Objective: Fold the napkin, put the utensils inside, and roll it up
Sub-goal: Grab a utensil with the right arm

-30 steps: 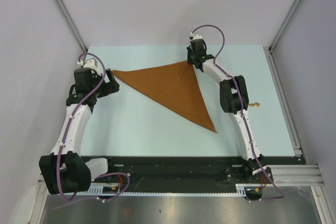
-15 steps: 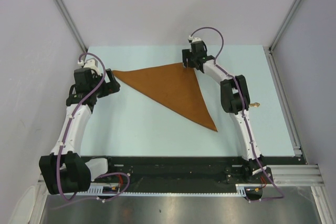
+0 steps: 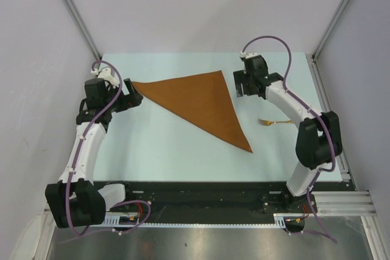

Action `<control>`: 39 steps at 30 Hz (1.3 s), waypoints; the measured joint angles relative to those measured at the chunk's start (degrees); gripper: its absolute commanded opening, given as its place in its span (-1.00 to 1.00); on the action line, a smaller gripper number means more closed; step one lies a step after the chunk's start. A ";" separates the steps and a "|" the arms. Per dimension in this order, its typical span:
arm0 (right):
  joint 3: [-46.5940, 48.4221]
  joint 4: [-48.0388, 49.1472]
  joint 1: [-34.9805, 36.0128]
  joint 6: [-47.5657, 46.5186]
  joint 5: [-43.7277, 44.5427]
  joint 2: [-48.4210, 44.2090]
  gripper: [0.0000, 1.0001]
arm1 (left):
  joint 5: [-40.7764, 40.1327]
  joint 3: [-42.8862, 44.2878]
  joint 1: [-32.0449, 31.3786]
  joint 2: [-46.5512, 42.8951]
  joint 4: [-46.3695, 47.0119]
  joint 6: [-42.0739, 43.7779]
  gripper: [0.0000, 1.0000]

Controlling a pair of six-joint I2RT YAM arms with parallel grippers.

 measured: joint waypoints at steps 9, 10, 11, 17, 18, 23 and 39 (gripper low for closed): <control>-12.81 -11.65 2.23 13.03 10.58 -2.80 0.37 | 2.16 0.00 0.00 -0.09 0.17 -0.57 0.99; -12.87 -12.46 2.67 14.21 11.41 -2.10 0.35 | 2.19 0.00 0.00 -0.11 0.17 -0.57 0.99; -12.87 -12.79 2.97 15.34 12.13 -1.40 0.35 | 2.19 0.00 0.00 -0.15 0.17 -0.57 1.00; -12.76 -13.42 3.98 19.02 16.35 2.43 0.19 | 2.19 0.00 0.00 -0.52 0.17 -0.57 0.99; -12.57 -13.77 4.07 19.58 17.35 3.30 0.17 | 2.19 0.00 0.00 -0.52 0.20 -0.57 0.99; -12.24 -14.05 4.11 20.92 20.44 6.60 0.01 | 2.16 0.00 0.00 -0.61 0.17 -0.57 0.99; -10.75 -12.72 5.05 14.08 31.26 9.90 -1.00 | 2.19 0.00 0.00 -0.83 0.17 -0.57 0.99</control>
